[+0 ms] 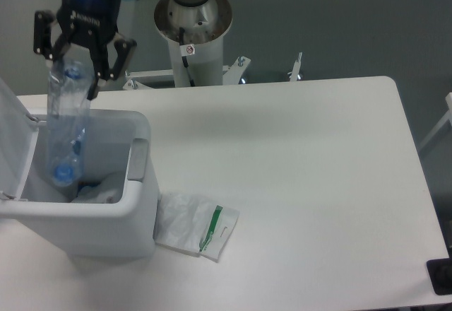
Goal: Place the trash in the trash can
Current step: 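Carry the bottle over the trash bin and release it inside, then move the empty gripper back over to the plastic bag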
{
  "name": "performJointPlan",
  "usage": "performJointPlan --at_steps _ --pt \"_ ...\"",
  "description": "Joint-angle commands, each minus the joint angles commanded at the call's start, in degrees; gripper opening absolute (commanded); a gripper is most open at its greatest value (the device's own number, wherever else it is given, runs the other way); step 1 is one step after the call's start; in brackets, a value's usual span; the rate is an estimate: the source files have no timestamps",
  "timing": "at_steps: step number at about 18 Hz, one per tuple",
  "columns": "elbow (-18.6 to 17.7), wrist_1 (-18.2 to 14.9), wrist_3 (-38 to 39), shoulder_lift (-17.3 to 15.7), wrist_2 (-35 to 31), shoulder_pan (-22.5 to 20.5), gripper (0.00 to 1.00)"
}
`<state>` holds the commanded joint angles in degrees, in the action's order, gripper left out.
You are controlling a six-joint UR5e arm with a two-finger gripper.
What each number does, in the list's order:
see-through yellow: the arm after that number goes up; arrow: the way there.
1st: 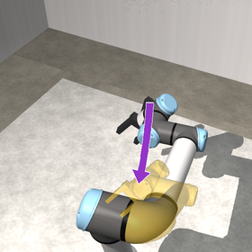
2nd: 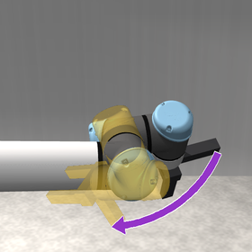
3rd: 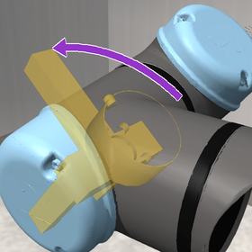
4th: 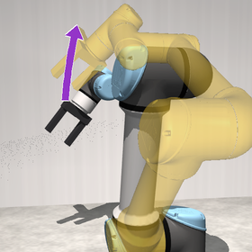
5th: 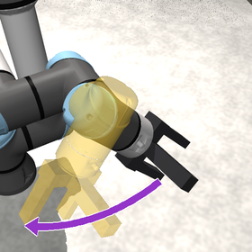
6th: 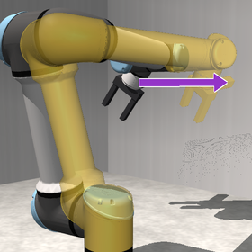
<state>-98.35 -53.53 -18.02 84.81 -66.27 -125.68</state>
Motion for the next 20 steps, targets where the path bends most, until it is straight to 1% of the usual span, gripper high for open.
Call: performJointPlan --at_steps 2,6,7,9,12,13,14,15,20 --pt "0.5 0.3 0.6 1.2 -0.3 -0.1 1.00" --pt "1.8 0.2 0.5 1.2 -0.4 -1.1 1.00" --pt "1.8 0.2 0.5 1.1 -0.2 -2.7 1.00" --pt "1.6 0.0 0.4 0.6 -0.3 -8.0 1.00" --pt "-1.1 0.3 -0.7 1.0 -0.2 -17.4 1.00" --pt "-2.0 0.3 -2.4 1.2 -0.1 -20.0 1.00" --pt "-2.6 0.3 -5.5 1.9 -0.2 -22.0 1.00" --pt "-2.8 0.2 -8.2 3.7 -0.3 -22.9 1.00" --pt "-2.0 0.4 -18.8 13.3 -2.6 -24.1 1.00"
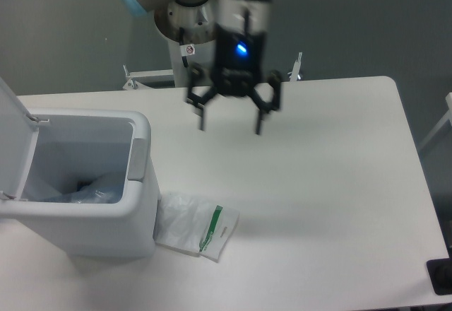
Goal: Place the trash in the trash can
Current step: 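Move the empty gripper back over to the plastic bag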
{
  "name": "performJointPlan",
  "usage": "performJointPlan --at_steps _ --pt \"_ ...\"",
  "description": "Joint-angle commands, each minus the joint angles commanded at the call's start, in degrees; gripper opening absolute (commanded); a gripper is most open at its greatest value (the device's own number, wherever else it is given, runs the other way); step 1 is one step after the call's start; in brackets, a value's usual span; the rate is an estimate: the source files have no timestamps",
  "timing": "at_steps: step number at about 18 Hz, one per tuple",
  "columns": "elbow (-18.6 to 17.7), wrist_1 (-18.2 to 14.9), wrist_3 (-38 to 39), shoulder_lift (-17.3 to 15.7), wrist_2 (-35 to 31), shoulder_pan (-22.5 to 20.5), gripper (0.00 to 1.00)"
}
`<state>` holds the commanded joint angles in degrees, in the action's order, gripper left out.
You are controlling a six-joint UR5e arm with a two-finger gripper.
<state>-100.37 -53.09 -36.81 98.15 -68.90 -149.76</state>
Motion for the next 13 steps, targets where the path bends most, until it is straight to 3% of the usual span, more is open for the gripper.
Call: performJointPlan --at_steps 5,8,13 --pt "4.9 0.4 -4.5 11.9 -1.2 0.8 1.00" --pt "7.4 0.4 -6.2 15.2 -1.3 2.8 0.99" --pt "8.4 0.6 -6.6 21.6 -1.8 5.9 0.99"
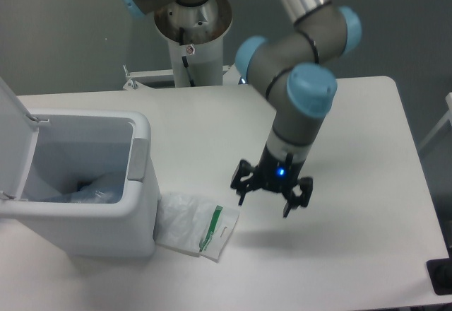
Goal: Place the trash in the trash can
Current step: 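Move the empty gripper back over to the plastic bag, then lower the gripper onto the plastic bag and pinch it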
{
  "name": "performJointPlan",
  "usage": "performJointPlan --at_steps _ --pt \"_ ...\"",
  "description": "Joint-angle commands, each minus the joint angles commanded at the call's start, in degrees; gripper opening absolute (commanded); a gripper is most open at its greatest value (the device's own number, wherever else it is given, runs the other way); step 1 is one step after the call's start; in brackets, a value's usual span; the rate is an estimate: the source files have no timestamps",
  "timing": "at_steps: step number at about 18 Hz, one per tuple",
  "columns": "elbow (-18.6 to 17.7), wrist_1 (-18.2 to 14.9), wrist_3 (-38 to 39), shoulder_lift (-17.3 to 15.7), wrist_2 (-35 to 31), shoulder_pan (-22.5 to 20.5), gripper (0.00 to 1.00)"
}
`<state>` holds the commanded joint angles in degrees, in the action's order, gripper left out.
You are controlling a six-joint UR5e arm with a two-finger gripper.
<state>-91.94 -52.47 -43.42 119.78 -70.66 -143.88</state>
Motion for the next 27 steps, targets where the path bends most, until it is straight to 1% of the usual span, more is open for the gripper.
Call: performJointPlan --at_steps 1,3,5,8,10,11,15,22,27 --pt "0.0 0.3 0.0 1.0 0.0 0.3 1.00" --pt "0.2 0.7 0.0 2.7 -0.5 2.2 1.00" --pt "0.0 1.8 0.1 3.9 -0.6 4.1 1.00" --pt "0.8 2.4 0.0 5.2 -0.7 4.7 1.00" --pt "0.4 4.4 0.1 6.3 -1.0 5.3 1.00" --pt "0.2 5.0 0.0 6.4 -1.1 5.4 1.00" --pt "0.3 5.4 0.0 6.6 -1.1 6.1 1.00" --pt "-0.4 5.4 0.1 6.4 -1.2 7.6 1.00" --pt "-1.0 5.5 0.0 6.3 -1.2 7.8 1.00"
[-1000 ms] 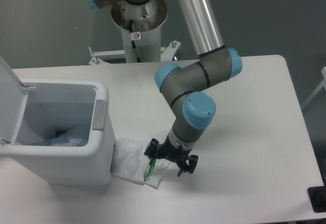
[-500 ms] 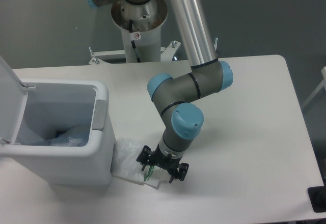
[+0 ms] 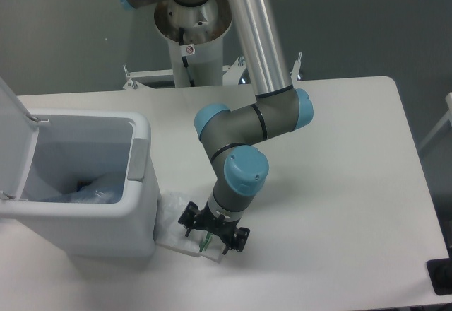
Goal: Place the trash in the trash can
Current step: 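Lower the gripper onto the plastic bag and pinch it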
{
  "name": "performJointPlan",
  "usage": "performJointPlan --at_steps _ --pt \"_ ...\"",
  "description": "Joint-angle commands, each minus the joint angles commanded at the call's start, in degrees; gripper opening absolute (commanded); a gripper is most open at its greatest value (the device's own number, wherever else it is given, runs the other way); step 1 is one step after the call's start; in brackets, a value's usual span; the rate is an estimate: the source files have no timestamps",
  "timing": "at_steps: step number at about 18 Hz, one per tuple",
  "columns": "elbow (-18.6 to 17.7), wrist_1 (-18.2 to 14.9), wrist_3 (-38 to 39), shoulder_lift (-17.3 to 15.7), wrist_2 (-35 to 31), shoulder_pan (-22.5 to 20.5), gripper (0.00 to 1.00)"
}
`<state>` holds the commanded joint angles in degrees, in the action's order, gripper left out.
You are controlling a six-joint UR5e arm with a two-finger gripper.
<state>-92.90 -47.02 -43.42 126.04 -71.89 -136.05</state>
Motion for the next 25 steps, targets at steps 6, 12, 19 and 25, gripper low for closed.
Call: performJointPlan --at_steps 6,12,19,25 --pt "-0.1 0.0 -0.1 0.0 -0.8 0.5 0.97" --pt "-0.5 0.0 0.1 -0.1 -0.9 0.6 0.67" --pt "-2.0 -0.1 0.0 -1.1 -0.8 0.7 0.36" --pt "-2.5 -0.1 0.1 -2.3 -0.7 0.7 0.14"
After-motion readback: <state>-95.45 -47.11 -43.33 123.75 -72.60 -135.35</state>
